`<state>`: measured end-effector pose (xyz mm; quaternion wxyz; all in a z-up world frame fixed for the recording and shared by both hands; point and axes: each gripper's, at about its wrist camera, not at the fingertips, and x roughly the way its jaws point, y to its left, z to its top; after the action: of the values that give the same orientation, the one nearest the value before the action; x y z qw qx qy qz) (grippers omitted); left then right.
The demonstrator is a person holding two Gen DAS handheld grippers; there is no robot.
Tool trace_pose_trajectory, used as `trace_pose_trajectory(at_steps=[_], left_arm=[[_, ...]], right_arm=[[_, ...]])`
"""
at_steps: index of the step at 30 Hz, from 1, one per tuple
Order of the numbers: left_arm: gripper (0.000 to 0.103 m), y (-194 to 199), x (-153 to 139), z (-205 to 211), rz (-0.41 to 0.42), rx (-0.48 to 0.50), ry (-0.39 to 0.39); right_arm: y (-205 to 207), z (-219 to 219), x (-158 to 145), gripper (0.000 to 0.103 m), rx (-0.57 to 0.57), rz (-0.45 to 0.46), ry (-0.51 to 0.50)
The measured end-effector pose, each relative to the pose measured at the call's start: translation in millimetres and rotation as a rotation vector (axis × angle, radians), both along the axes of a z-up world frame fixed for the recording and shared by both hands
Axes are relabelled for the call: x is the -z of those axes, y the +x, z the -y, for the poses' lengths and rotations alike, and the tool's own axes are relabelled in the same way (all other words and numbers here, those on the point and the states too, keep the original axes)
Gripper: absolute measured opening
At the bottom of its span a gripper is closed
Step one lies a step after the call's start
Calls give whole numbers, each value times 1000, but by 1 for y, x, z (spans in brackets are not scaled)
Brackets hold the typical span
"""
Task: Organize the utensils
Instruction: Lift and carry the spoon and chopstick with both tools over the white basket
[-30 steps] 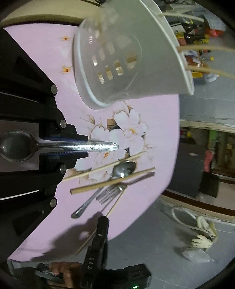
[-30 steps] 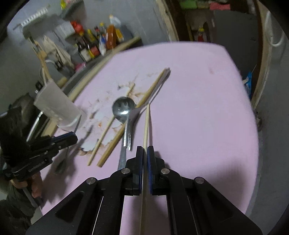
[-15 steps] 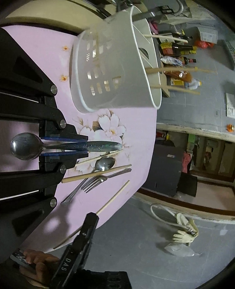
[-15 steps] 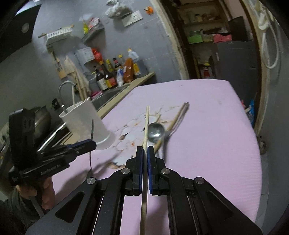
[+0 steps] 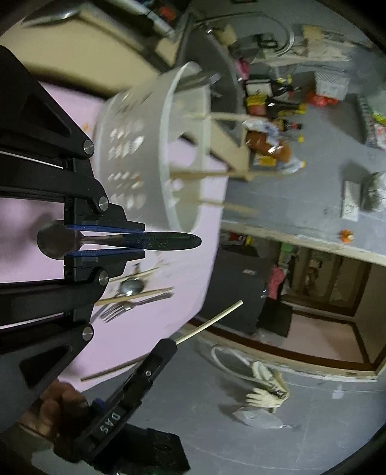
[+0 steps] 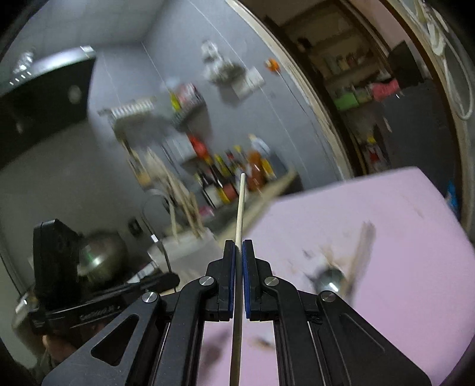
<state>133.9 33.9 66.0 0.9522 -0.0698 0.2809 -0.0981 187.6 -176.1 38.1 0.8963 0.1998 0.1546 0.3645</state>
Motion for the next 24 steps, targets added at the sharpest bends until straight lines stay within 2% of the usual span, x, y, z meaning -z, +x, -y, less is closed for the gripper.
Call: trace_pose_trajectory(at_steps=[3,6,9,15,20,24], left_arm=[[7,1,-23,-17,43,-35,1],[7,11,-37,-39,47,-97,-12],[7,24,-48,-61,61,-143,-33],[7,46,-67,-97,135,-249,-12],[7,61,-68,-126,173,-317,-5],[7,73,-58,-133,172,-334,14]], right_arm=[[12,-20,-13,3,0,63,44],[25,-37,-23,3,21,106,80],[38,-57,-33,3,66,151,106],[47,-85,-38,3,168,207,165],[49,-101,-34,3,246,253,165],[45,-114,-31,3,283,316,122]])
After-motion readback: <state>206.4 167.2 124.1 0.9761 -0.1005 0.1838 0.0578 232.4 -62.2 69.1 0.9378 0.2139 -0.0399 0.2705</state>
